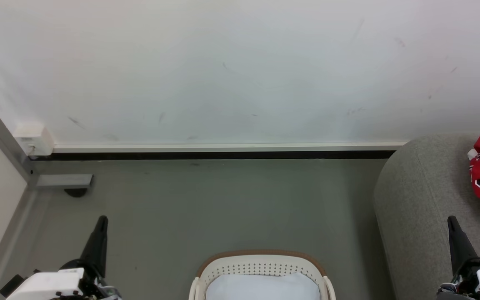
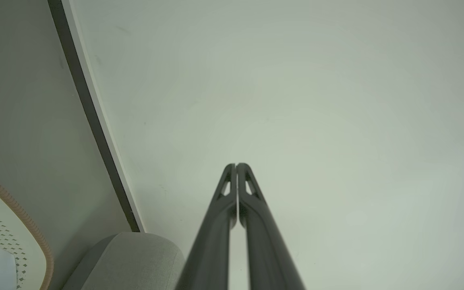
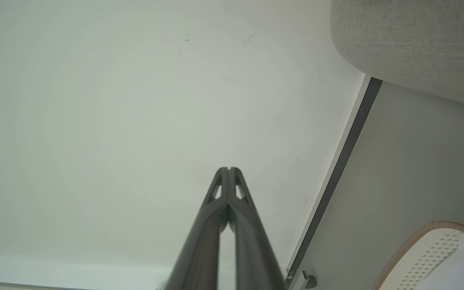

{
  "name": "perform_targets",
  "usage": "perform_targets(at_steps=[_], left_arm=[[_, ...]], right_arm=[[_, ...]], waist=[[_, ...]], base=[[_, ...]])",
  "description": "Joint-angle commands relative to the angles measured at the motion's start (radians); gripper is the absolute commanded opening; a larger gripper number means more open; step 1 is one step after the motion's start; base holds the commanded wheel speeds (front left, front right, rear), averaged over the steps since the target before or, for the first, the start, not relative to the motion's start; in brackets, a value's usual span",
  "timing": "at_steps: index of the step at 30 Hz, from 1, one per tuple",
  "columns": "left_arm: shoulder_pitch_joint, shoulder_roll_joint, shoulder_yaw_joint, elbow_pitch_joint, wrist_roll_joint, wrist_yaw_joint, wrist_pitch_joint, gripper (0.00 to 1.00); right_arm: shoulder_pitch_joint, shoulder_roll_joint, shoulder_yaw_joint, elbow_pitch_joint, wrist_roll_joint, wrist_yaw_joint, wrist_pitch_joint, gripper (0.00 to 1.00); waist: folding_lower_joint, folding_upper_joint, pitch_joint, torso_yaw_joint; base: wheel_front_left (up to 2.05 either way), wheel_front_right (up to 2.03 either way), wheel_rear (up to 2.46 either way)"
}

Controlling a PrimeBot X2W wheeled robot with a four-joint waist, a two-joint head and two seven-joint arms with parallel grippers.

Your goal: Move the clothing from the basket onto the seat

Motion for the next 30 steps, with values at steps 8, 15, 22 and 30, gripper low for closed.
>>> perform_targets(at_steps=[8,15,22,30], left_arm=[[-0.008,0.002,0.003,-0.003,-0.013,-0.001,0.003,0.0],[-0.008,0.002,0.003,-0.003,-0.013,-0.001,0.003,0.0],[-0.008,0.002,0.003,-0.003,-0.013,-0.001,0.003,0.0],[-0.008,0.002,0.003,-0.003,-0.013,-0.001,0.003,0.0]], right_arm=[[-0.004,-0.017,0.013,-0.007,0.019,-0.002,-0.012,0.0],[-0.004,-0.024,0.021,-0.009,0.027,-0.002,-0.019,0.0],[-0.003,-0.034,0.034,-0.011,0.036,-0.002,-0.028,0.0],[-0.002,-0.044,0.046,-0.013,0.048,-0.002,-0.038,0.0]], waist=[[0.0,0.0,0.0,0.0],[0.0,0.0,0.0,0.0],[0.0,0.0,0.0,0.0],[0.0,0.0,0.0,0.0]], base=[[0.0,0.0,0.0],[0.0,0.0,0.0],[0.0,0.0,0.0],[0.0,0.0,0.0]])
